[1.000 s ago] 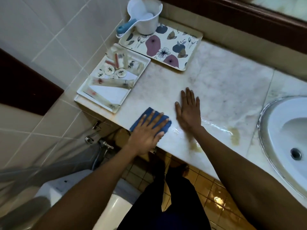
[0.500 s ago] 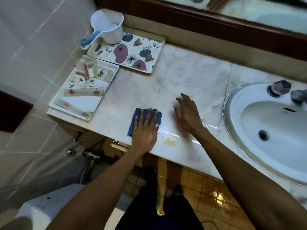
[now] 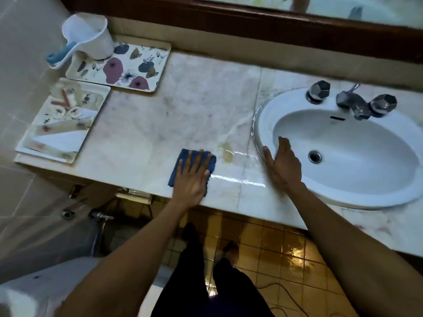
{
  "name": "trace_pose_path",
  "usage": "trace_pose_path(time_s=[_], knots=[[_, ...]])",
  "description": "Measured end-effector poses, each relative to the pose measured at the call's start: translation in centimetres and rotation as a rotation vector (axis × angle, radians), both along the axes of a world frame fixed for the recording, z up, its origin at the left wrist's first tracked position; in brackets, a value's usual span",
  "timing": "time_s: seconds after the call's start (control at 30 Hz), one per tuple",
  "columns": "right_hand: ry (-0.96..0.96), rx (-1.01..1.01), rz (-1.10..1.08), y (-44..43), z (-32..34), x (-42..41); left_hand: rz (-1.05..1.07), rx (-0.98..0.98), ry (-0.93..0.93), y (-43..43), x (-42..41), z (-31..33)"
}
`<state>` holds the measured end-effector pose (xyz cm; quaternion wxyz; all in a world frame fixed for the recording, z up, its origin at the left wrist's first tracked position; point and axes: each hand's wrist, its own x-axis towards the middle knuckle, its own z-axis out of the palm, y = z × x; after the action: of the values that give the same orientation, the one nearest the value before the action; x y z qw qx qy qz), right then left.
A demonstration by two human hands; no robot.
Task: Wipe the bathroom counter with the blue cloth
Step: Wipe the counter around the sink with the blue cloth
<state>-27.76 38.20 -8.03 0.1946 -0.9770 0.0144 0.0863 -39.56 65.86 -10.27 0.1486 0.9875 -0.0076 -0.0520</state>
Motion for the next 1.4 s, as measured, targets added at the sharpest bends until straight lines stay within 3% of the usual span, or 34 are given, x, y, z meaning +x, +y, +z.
trace_pose_path(time_s=[0.07,0.13,0.27,0.33,0.4,0.5,0.6,0.67,0.77,0.9,1.0,1.1,1.2,1.3,1.4], knots=[[0.04,-0.009,0.004,0.1,0.3,0.0,-0.094,0.025,-0.017,1.8,-1.5,-0.1],[0.034,-0.031,0.008,0.3,0.4,0.1,-0.044,0.057,-0.021,4.4,-2.0,0.0],[0.02,-0.02,0.001,0.0,0.3,0.3,0.375,0.057,-0.012,4.1,1.7,0.3],[0.032,-0.02,0.002,0.1,0.2,0.6,0.475,0.015,-0.026,1.0,4.6,0.5],[0.036,-0.023,-0.01,0.4,0.1,1.0,0.398,-0.053,-0.032,-2.1,6.9,0.5],[0.021,-0.028,-0.033,0.5,-0.2,1.2,0.094,-0.104,-0.016,-5.5,6.6,0.3],[0.028,-0.027,-0.031,0.4,-0.2,1.1,-0.173,-0.069,-0.008,-3.1,2.5,0.2],[0.038,-0.015,-0.032,0.3,-0.2,1.2,-0.159,-0.036,-0.029,0.8,0.3,0.1],[0.047,-0.002,-0.026,0.3,-0.2,1.2,0.059,-0.049,-0.01,4.5,1.3,0.2],[0.066,0.009,-0.02,0.2,-0.2,1.3,0.308,-0.151,0.035,1.0,7.3,1.2],[0.075,0.012,-0.014,0.2,-0.1,1.3,0.159,-0.252,0.029,-4.4,8.6,2.3],[0.088,0.014,-0.014,0.1,-0.1,1.3,-0.114,-0.127,-0.015,-7.7,3.9,1.7],[0.094,0.019,-0.016,0.0,0.0,1.3,-0.265,0.009,-0.018,-4.6,-1.5,0.7],[0.131,0.045,0.007,-0.2,0.3,1.4,-0.228,0.088,0.013,1.6,-1.8,0.5],[0.215,0.094,0.072,-1.3,0.9,1.5,0.033,0.088,0.06,2.7,2.1,0.5]])
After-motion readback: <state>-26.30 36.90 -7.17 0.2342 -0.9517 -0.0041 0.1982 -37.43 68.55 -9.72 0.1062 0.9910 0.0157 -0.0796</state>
